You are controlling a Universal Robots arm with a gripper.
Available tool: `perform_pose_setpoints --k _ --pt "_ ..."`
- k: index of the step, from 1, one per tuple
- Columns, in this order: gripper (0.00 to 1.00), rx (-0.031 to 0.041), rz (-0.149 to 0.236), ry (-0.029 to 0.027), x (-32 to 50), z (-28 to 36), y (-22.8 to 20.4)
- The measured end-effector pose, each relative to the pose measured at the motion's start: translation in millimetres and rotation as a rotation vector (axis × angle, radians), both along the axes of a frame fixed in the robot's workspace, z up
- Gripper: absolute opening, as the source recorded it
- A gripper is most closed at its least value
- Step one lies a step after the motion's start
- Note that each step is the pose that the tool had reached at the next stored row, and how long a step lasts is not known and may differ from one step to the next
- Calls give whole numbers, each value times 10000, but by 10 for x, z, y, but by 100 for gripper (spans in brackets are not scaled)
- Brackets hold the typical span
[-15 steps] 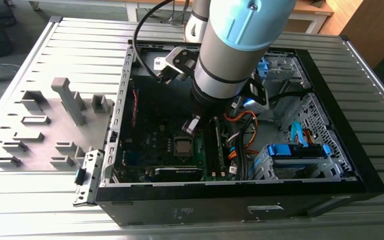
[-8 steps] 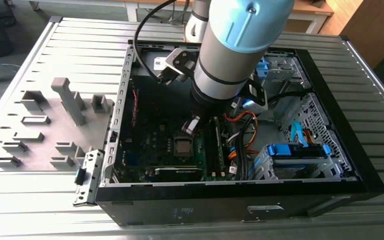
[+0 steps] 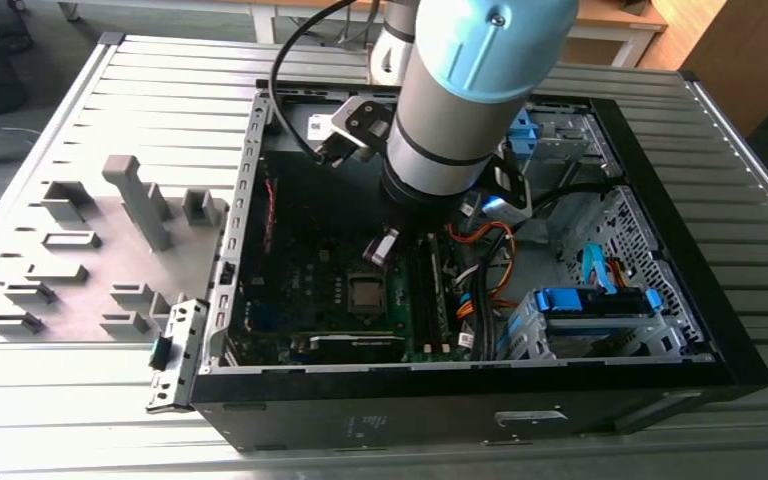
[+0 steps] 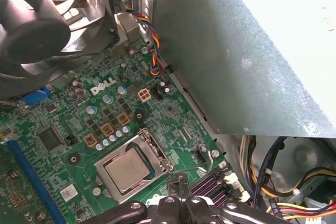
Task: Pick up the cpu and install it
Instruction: 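Close the cpu cover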
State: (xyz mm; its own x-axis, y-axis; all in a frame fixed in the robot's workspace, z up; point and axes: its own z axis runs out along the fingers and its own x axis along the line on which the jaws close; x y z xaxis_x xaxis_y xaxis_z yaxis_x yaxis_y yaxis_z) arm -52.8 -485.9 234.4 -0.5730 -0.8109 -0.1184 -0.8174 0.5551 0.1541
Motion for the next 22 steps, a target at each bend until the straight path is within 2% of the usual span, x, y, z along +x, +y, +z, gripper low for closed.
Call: perform_pose_setpoints --k 4,10,12,17,22 --pt "11 -8 0 0 -1 0 0" --pt "11 -192 -1 -1 -54 1 -7" --pt "11 -259 0 -1 -71 1 -28" --pt "11 -299 5 -1 -90 -1 -136" --pt "11 -333 6 -2 -165 -16 -172"
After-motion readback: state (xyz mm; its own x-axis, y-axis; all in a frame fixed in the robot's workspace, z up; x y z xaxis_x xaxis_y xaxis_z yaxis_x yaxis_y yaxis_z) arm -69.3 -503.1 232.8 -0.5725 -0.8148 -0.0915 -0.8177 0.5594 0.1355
